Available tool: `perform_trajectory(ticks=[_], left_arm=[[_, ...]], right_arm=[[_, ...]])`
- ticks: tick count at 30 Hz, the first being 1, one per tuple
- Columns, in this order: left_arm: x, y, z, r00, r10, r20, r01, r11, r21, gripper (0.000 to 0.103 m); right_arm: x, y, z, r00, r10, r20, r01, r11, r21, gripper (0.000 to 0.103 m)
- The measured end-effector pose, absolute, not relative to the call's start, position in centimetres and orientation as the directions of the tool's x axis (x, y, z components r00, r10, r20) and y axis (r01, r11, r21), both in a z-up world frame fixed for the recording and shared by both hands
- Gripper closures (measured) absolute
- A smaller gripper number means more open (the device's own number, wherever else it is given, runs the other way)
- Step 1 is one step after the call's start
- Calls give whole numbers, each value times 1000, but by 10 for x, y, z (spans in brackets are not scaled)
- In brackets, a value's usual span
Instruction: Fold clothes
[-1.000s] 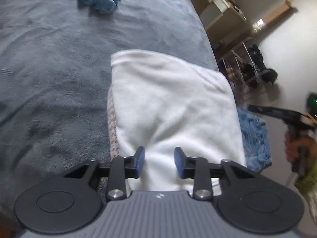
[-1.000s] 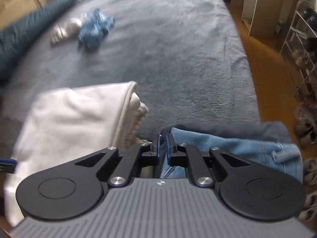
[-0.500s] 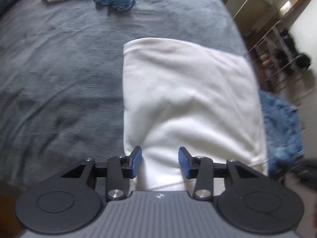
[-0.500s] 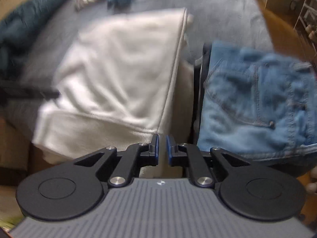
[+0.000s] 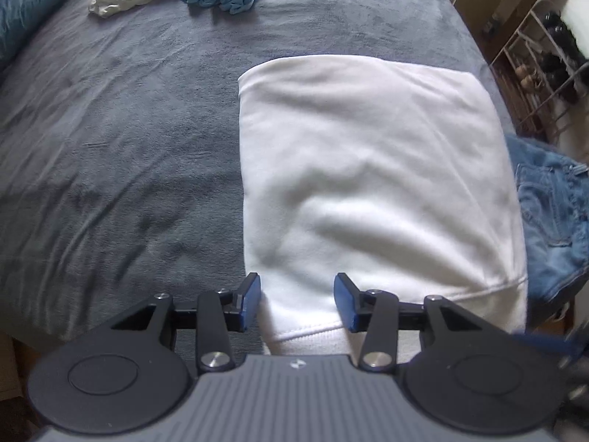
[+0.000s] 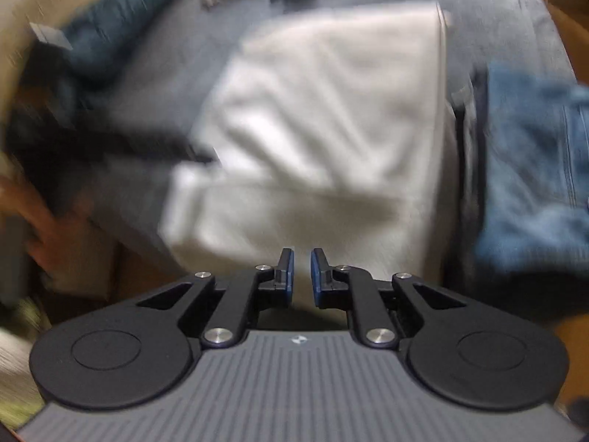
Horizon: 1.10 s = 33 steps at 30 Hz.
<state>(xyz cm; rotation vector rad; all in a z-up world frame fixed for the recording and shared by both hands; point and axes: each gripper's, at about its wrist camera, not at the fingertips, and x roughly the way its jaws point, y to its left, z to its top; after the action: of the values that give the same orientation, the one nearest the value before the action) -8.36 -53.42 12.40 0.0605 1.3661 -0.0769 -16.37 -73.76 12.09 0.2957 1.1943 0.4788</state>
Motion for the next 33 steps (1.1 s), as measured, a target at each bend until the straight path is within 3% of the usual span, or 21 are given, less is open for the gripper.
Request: perform_trajectory(ticks=[3,6,9,14,19,21,23,28,33], left_arm=[[-80,-534,124,189,-5,-982,106,994,15,57],[-79,-534,125,182,8,-983,124,992,31,57],[-77,-534,129,185,18,-983,144,989,45,57],[-73,-531,148,260,-25,-965,177,984,22,56],[-53,-530,155,303,-103,-947,198,979,-43,54],[-54,-528,161,318,-144,-937,206,975,-81,46],[-62,-526,171,353,-185,-917,209,971,-116,39],[-109,-517,213,536,-215,-816,169,975,-146,7],[-163,-511,248,661,-113,-742,53,993,-104,0]], right_arm=[[-148,-721,116,289,508,-812,-227,860,457,92],[-150,-711,89,176,490,-854,-194,868,458,92],[-153,-712,88,130,532,-837,-151,845,513,91],[-127,-727,115,315,513,-798,-129,857,500,91],[-103,-739,113,370,406,-836,-33,905,425,91],[-109,-739,121,376,380,-845,-21,915,402,91],[-119,-735,128,368,341,-865,-11,932,363,84],[-145,-726,141,354,259,-899,10,960,281,72],[-171,-728,158,411,237,-880,-21,968,250,47]])
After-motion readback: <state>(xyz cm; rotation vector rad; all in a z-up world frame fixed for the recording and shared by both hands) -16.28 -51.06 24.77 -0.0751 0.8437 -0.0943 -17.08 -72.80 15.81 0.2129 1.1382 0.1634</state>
